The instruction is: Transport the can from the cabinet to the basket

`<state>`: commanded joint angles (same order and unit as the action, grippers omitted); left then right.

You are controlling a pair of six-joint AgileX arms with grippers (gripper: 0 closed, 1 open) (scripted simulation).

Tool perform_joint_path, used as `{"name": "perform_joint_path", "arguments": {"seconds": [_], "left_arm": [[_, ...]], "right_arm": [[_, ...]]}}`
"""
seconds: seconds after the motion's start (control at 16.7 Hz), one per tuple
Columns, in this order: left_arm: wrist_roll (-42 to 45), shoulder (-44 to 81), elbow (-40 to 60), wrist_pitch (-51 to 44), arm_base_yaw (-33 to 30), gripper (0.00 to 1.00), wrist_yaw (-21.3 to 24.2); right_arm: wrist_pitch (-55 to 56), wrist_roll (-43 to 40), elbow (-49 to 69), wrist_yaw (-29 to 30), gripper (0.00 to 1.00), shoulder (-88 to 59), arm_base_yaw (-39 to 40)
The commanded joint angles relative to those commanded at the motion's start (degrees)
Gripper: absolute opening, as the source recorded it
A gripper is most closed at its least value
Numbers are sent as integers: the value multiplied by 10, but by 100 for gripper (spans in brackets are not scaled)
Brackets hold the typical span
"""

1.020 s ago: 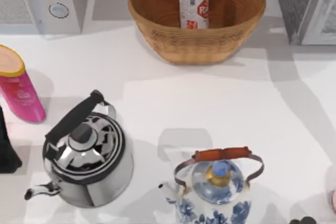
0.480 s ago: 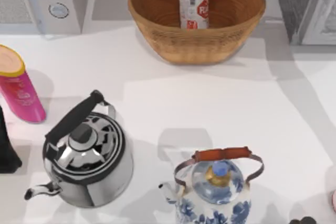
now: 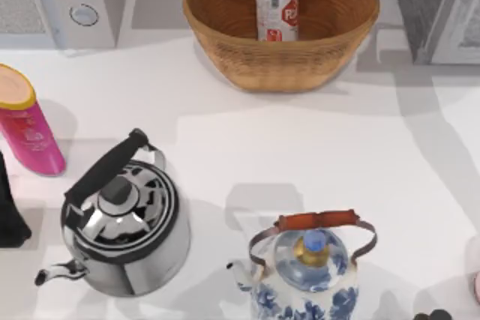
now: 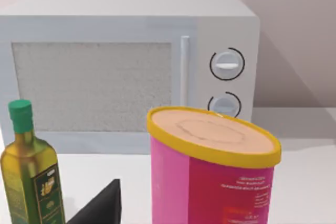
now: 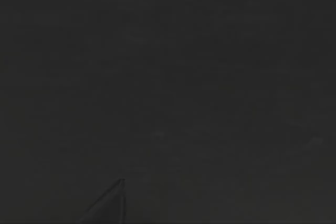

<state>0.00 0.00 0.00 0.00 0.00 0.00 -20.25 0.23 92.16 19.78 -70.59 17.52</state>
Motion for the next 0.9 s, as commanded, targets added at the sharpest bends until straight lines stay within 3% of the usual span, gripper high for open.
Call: {"name": "perform_joint_path", "arguments": {"seconds": [0.36, 0.9], "left_arm": [[0, 0, 0, 0, 0, 100, 0], [0, 0, 0, 0, 0, 100, 0]], "right_arm": [[49, -2, -228, -49, 100, 173, -43], [146, -2, -669, -143, 100, 508, -126]]}}
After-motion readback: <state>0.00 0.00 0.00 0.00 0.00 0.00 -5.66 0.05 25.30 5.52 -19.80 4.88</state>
